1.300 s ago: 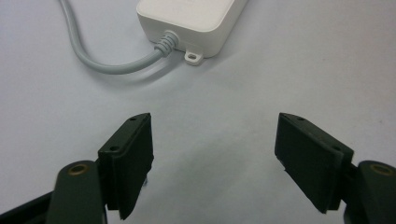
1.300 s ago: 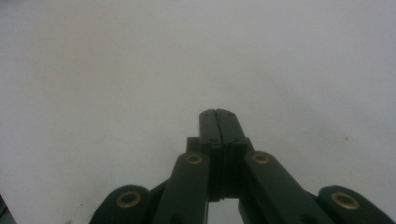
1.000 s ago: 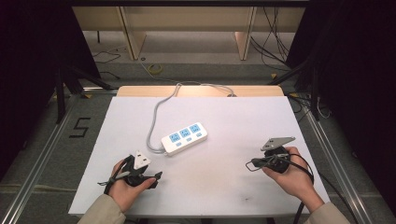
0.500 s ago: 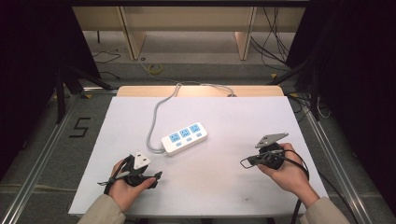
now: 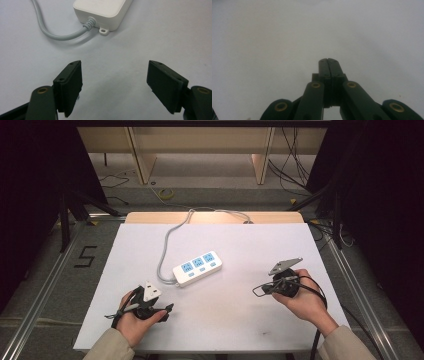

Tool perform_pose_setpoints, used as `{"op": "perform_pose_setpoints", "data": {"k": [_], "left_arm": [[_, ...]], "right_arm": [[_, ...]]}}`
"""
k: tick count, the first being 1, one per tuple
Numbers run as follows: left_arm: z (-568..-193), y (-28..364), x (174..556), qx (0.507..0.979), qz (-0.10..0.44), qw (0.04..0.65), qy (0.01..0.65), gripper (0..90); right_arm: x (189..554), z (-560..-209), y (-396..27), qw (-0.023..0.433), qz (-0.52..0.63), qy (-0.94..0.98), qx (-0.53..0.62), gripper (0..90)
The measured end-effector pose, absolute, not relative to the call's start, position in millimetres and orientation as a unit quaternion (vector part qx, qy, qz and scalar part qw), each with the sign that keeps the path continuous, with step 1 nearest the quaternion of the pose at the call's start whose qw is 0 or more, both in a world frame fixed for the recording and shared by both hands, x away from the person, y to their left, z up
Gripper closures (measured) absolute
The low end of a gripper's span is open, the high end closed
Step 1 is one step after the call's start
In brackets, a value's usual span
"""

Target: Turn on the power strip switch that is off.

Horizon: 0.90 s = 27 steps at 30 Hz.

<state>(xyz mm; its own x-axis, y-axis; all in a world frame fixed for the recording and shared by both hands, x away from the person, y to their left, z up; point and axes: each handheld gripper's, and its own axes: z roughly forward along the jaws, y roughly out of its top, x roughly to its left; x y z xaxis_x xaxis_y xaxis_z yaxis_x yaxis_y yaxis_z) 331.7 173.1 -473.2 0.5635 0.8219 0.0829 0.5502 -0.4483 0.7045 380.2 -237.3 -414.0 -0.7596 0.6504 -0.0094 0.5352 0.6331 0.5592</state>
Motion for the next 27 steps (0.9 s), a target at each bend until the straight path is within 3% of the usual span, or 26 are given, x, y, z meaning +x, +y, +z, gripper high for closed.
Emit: {"op": "perform_pose_setpoints", "data": {"k": [27], "left_arm": [[-473.3,172.6,331.9,0.825,0.213,0.32,0.414,28.5]], "right_arm": [[396.8,-404.1,-218.7,0.103,0.256,0.908,0.315,90.0]]}}
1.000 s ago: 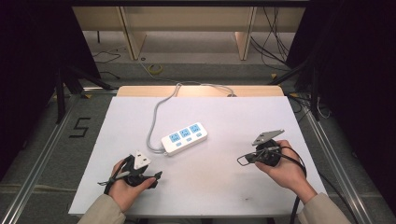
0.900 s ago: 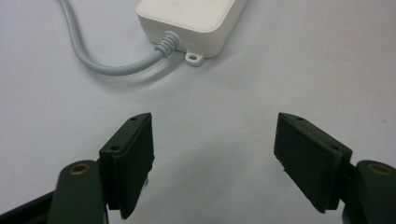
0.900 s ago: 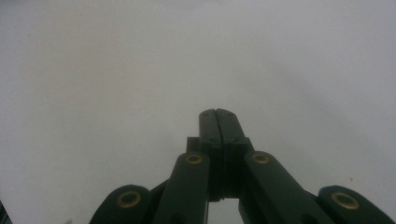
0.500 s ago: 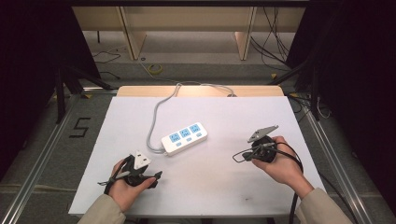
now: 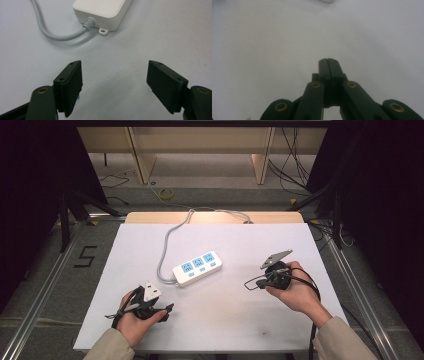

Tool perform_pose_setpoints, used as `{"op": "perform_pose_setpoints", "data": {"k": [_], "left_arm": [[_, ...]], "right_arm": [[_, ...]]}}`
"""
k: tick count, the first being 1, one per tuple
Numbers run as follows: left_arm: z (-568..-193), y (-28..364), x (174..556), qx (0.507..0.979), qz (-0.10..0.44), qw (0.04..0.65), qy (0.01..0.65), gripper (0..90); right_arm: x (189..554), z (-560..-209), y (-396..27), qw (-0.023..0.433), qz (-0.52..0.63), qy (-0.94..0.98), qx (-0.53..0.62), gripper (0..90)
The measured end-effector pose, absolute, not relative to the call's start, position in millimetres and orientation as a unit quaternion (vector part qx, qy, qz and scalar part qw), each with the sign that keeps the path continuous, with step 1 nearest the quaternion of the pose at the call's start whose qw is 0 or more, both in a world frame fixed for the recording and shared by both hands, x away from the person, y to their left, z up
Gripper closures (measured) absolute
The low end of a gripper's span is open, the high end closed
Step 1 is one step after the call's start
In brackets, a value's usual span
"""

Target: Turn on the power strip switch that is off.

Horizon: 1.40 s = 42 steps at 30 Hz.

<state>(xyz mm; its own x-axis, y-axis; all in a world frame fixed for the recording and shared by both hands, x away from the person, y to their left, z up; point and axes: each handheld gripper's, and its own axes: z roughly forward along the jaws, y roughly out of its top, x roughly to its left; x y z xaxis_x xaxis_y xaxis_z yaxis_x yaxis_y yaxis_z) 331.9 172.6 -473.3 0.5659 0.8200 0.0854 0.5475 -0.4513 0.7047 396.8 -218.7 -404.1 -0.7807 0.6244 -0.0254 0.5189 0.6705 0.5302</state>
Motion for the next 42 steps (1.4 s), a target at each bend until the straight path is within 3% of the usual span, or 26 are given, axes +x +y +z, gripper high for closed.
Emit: {"op": "perform_pose_setpoints", "data": {"k": [42], "left_arm": [[-473.5,170.9,332.2,0.828,0.212,0.319,0.411,28.8]], "right_arm": [[423.5,-394.1,-175.6,0.1,0.248,0.919,0.288,90.0]]}}
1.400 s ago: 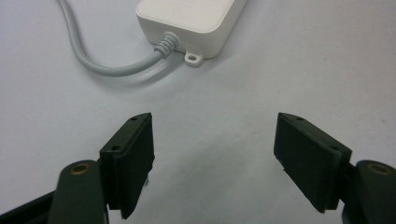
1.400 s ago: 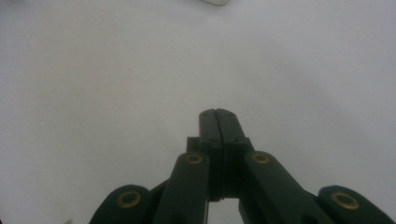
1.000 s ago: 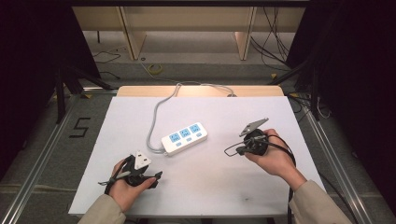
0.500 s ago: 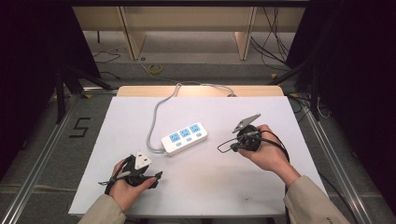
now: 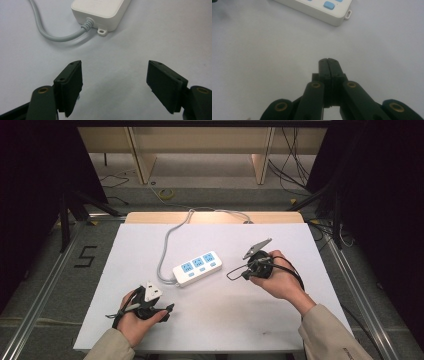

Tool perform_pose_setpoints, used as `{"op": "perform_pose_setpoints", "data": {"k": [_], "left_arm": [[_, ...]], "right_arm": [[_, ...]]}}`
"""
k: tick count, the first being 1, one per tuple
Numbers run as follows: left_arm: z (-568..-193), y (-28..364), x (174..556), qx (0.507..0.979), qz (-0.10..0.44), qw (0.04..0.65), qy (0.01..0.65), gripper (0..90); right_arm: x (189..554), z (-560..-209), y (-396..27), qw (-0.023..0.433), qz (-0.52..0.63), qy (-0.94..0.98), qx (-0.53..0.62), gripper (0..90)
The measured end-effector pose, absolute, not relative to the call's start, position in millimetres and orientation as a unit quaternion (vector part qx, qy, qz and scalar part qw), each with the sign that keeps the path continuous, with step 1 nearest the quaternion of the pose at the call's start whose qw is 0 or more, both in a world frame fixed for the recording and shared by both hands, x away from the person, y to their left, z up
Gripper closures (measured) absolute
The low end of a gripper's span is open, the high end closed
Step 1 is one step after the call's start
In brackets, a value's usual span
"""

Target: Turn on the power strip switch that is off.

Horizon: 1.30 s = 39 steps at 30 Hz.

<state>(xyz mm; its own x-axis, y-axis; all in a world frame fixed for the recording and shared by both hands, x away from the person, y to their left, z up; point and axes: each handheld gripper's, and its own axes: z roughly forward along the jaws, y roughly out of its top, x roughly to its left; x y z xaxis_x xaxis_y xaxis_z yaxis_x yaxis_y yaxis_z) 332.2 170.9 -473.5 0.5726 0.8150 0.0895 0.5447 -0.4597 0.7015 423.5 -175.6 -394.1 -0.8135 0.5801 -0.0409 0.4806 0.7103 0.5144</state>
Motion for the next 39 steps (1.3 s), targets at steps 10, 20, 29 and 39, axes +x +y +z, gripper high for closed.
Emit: {"op": "perform_pose_setpoints", "data": {"k": [10,20,29,39], "left_arm": [[-473.9,170.2,332.2,0.828,0.21,0.32,0.41,29.0],[-474.0,169.9,332.3,0.828,0.21,0.32,0.409,29.0],[-474.0,169.9,332.4,0.828,0.211,0.32,0.409,29.1],[-474.0,170.0,332.4,0.829,0.21,0.32,0.408,29.1]], "right_arm": [[429.5,-395.9,-165.1,0.097,0.248,0.922,0.283,90.0],[435.2,-397.1,-156.7,0.093,0.246,0.923,0.28,90.0],[439.1,-398.0,-149.8,0.09,0.243,0.925,0.279,90.0],[444.7,-398.8,-142.9,0.09,0.239,0.926,0.277,90.0]]}}
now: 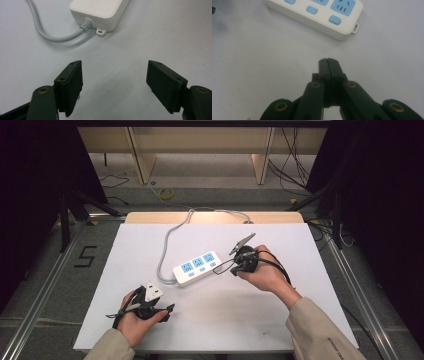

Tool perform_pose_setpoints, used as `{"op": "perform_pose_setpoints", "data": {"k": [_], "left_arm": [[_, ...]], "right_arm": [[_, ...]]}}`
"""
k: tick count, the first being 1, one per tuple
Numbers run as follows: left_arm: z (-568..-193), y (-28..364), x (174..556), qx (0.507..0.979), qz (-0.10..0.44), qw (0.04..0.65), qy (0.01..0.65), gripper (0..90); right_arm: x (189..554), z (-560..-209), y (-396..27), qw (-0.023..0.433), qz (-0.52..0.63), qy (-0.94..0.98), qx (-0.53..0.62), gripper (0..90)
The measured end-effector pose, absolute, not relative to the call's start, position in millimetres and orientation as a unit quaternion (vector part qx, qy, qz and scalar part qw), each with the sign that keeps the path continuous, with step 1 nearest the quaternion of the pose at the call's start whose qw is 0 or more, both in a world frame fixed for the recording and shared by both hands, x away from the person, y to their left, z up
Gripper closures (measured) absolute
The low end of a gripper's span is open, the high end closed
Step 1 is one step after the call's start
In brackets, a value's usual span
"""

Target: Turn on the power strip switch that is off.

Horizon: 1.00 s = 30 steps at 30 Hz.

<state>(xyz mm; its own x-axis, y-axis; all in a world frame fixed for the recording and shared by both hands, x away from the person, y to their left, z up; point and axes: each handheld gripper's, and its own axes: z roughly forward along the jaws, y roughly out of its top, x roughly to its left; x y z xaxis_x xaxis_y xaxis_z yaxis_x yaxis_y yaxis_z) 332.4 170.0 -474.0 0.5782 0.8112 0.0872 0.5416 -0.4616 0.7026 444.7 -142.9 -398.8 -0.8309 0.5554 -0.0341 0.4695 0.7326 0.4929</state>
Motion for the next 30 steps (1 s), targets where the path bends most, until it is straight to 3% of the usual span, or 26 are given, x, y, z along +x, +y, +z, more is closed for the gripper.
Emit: {"op": "perform_pose_setpoints", "data": {"k": [30], "left_arm": [[-473.9,170.1,332.7,0.829,0.21,0.321,0.408,29.2]], "right_arm": [[465.1,-401.6,-124.6,0.083,0.228,0.929,0.28,90.0]]}}
